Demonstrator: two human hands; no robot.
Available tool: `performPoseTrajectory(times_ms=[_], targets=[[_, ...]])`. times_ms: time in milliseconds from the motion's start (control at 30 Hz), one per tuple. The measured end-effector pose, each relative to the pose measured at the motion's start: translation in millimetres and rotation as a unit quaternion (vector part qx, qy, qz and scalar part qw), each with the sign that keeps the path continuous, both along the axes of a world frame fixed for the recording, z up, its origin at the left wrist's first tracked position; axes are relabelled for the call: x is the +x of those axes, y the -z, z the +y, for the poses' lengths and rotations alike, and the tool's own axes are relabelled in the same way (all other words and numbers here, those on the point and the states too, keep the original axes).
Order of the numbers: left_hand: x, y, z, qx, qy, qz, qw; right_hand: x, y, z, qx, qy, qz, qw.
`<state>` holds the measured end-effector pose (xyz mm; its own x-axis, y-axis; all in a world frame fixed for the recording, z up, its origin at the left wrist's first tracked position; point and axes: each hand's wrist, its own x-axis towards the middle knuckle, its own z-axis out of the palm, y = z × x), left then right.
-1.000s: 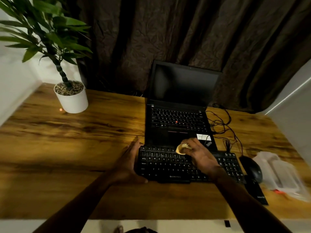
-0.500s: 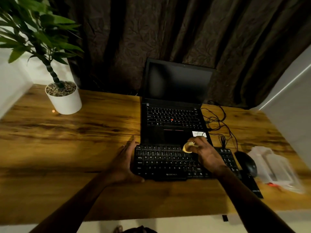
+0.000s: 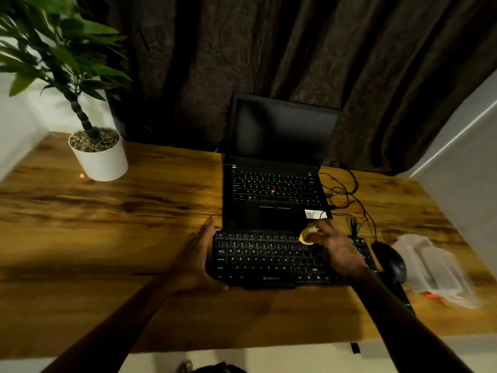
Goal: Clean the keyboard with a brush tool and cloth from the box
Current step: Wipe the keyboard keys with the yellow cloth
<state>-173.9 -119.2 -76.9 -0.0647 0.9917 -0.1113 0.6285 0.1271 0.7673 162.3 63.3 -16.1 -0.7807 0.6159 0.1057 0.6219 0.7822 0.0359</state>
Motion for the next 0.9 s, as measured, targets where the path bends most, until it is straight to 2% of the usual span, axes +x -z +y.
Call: performPoseTrajectory(times_ms=[200,433,667,900], targets=[[-0.8,2.5,0.3,0.003,-0.002,-0.005,1.000,-30.5,2.5,-8.2,0.007,-0.024,0.003,1.000],[-0.5,3.8,1.4,-0.003,-0.008,0.011,1.000,0.5,-7.6,3.4,-0.028,0.074,-0.050,0.996],[1.0,3.8,1.0,0.003,0.001,0.006,1.000,-28.6,-0.9,-11.0,-0.019,0.038,-0.027,0.999],[-0.2,4.8,1.3,0.000,-0.005,0.015,1.000,7.8,-6.0,2.9,-0.063,0.133,0.010,0.989]])
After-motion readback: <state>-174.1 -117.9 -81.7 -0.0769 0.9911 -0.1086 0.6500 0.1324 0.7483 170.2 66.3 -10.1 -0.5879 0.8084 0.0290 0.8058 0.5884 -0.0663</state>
